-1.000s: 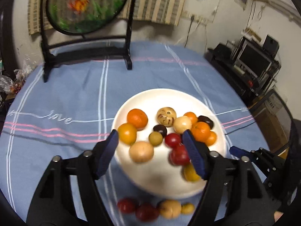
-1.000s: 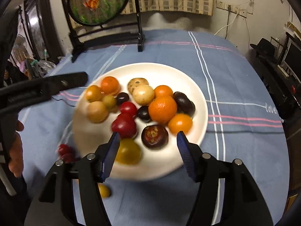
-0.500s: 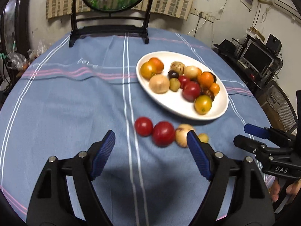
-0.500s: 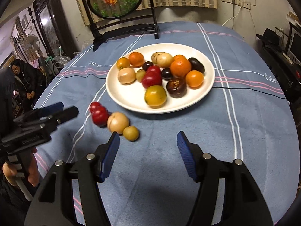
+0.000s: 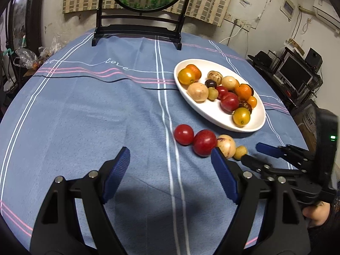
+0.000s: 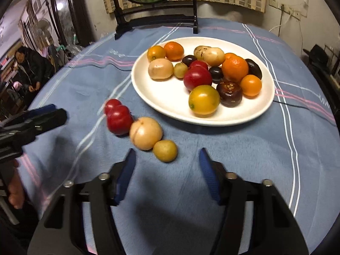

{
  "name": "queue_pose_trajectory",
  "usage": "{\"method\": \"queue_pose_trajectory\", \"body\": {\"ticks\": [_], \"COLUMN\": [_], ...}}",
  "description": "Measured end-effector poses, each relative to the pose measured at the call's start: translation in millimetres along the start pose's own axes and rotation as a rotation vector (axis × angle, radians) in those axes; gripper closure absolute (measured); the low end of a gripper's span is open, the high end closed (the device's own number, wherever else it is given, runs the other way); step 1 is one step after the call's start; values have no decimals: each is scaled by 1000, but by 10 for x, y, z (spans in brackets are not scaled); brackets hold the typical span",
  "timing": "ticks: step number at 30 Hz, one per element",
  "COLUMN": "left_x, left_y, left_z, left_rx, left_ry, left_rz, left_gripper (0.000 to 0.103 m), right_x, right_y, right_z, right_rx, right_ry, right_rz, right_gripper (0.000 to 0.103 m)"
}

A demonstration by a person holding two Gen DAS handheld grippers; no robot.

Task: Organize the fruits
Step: 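Grasp the small yellow-green fruit with the right tool while the left tool grasps the red apple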

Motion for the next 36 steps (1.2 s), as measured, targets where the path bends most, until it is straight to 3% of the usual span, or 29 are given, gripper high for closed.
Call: {"method": "queue_pose_trajectory", "body": {"ticks": [5, 12, 14, 15, 17, 26, 36], "left_x": [24, 226, 313, 369, 480, 686, 777], "left_y": [22, 112, 125, 133, 148, 81, -64], "left_z": [-29, -349, -383, -401, -443, -565, -685], "left_rx": [1, 75, 79, 80, 80, 80, 132], "left_ry": [4, -2, -2, 1, 15, 22, -45], "left_rz": [12, 49, 68, 82, 117, 146, 144], "left_gripper": [23, 24, 34, 48, 55, 50, 47], "right_x": [185, -205, -299, -337, -399, -473, -513], "right_y": [-24, 68, 114, 140, 189, 251, 286], "right_z": [-27, -107, -164, -189, -251, -389, -443], "right_rx": [-8, 45, 59, 66, 81, 129, 151], "right_ry": [-10, -47, -48, -51, -59, -101, -113], "right_rz": [21, -39, -53, -57, -66, -88, -92], "right_gripper": [77, 77, 77, 77, 77, 77, 77]}}
Point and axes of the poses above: each gripper's, at about its wrist camera, not at the fingertips, and x roughly the way its jaws point, z to its left, y to its underside, the point moved 5 cm from there along x, roughly the way its jaws point, and after that the axes turned 7 degrees about -y, right-handed, at the moved point
